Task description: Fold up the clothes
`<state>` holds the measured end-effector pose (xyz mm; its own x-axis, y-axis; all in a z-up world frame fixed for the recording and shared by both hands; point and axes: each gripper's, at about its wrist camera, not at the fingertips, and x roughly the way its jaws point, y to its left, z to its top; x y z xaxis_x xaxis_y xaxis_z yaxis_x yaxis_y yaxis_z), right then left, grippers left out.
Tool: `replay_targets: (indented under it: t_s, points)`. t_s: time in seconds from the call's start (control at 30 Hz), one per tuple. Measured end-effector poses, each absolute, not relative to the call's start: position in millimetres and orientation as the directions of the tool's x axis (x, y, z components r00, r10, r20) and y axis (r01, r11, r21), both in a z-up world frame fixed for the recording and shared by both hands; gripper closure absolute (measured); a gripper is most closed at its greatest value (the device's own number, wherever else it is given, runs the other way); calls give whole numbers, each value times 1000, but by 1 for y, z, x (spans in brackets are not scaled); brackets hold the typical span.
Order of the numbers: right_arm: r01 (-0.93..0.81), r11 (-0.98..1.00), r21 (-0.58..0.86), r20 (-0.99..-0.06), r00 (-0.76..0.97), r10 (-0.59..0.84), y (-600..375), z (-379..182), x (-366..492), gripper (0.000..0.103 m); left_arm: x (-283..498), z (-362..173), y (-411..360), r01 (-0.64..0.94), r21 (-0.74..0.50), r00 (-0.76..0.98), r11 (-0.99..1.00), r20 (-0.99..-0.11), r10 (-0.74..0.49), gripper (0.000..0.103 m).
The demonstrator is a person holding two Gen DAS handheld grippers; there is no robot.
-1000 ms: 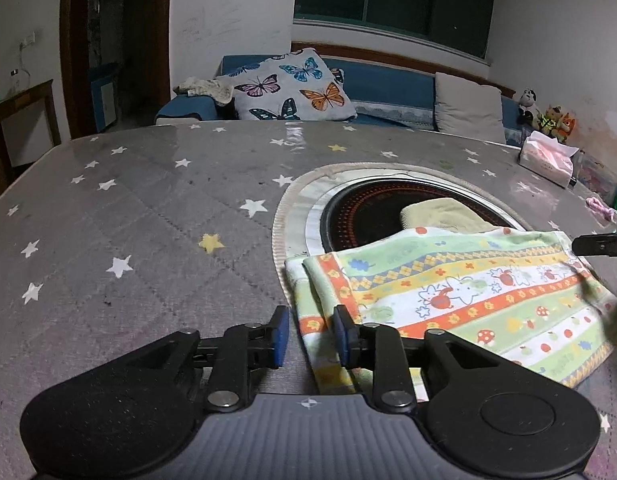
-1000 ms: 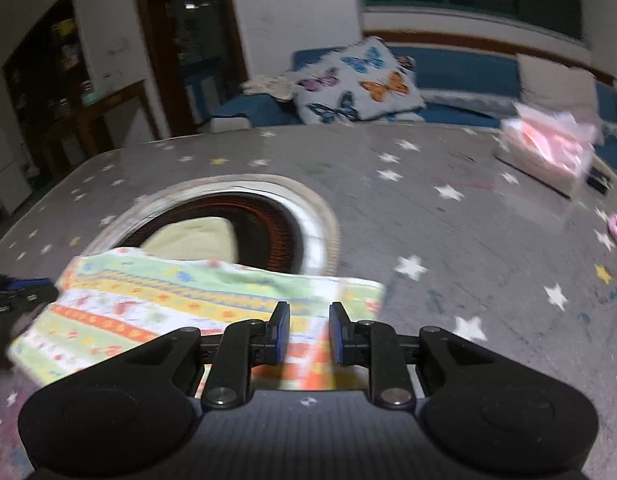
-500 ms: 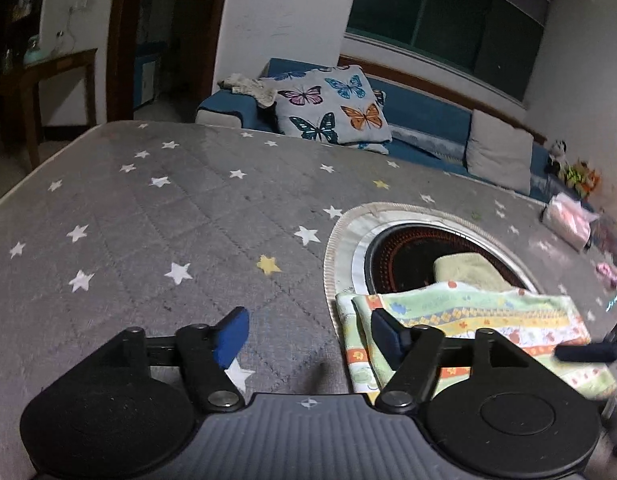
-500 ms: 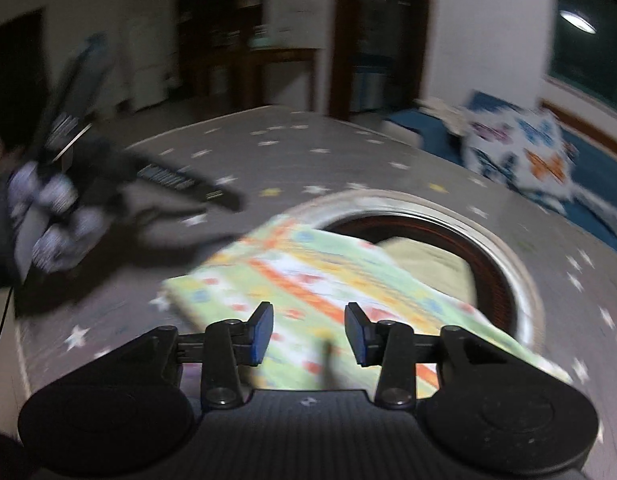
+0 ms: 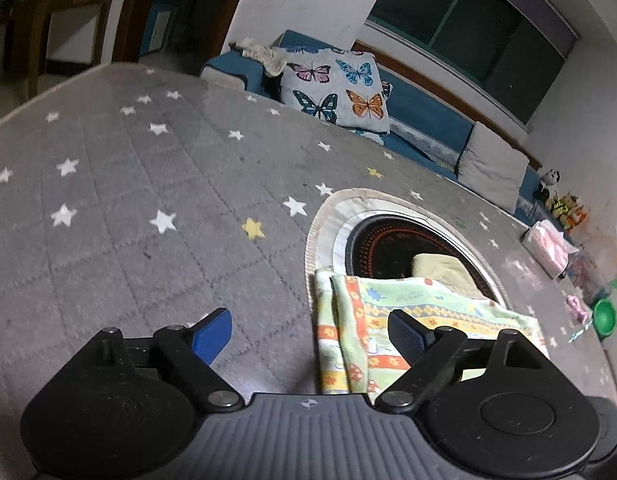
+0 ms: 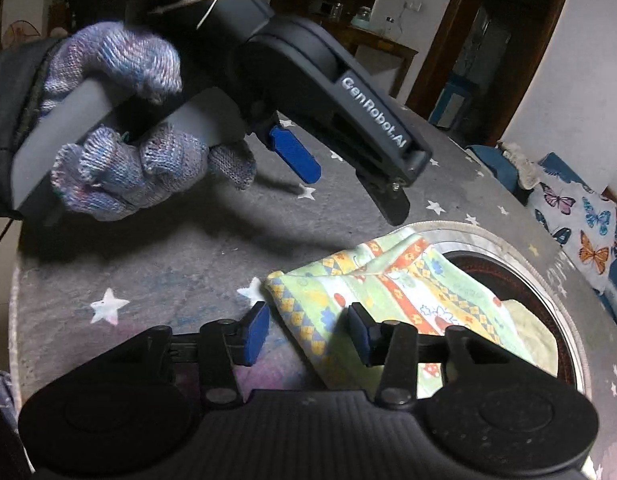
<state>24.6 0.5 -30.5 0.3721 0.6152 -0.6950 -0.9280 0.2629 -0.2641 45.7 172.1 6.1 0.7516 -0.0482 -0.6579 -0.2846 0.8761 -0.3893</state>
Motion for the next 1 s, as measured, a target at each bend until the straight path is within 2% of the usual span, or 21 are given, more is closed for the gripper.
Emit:
replay_targets:
  t_s: [0.1, 0.37, 0.47, 0.57, 0.63, 0.67, 0.7, 0.8, 1.0]
  points:
    - [-928, 301, -220, -682, 367, 633, -6, -23, 32, 86, 46, 5, 174, -299, -440, 747, 846, -661, -80, 14]
    - [-916, 385, -114, -615, 370, 697, -33, 8, 46, 93, 51, 1, 169, -326, -587, 742, 741, -645, -184, 13]
    - [-912, 400, -93, -600, 372, 708, -40, 13, 49, 93, 58, -3, 162, -324, -637, 737, 700, -634, -236, 17]
    - [-911, 404, -78, -592, 369, 717, -44, 15, 49, 94, 64, -10, 157, -320, -690, 731, 649, -615, -294, 36]
    - [-914, 400, -70, -591, 362, 721, -46, 14, 48, 94, 68, -15, 154, -320, -718, 729, 618, -603, -324, 63]
    - [-915, 397, -70, -591, 359, 722, -47, 14, 48, 94, 70, -18, 153, -322, -727, 727, 607, -600, -333, 70]
    - [-916, 394, -71, -592, 357, 723, -49, 13, 47, 94, 72, -20, 152, -326, -727, 726, 605, -602, -332, 83]
    - [-905, 422, -58, -595, 371, 713, -61, 13, 54, 90, 73, -22, 152, -329, -719, 728, 612, -606, -321, 90]
    - [-853, 521, -16, -606, 423, 674, -95, 13, 80, 87, 72, -25, 154, -342, -699, 721, 628, -624, -302, 91]
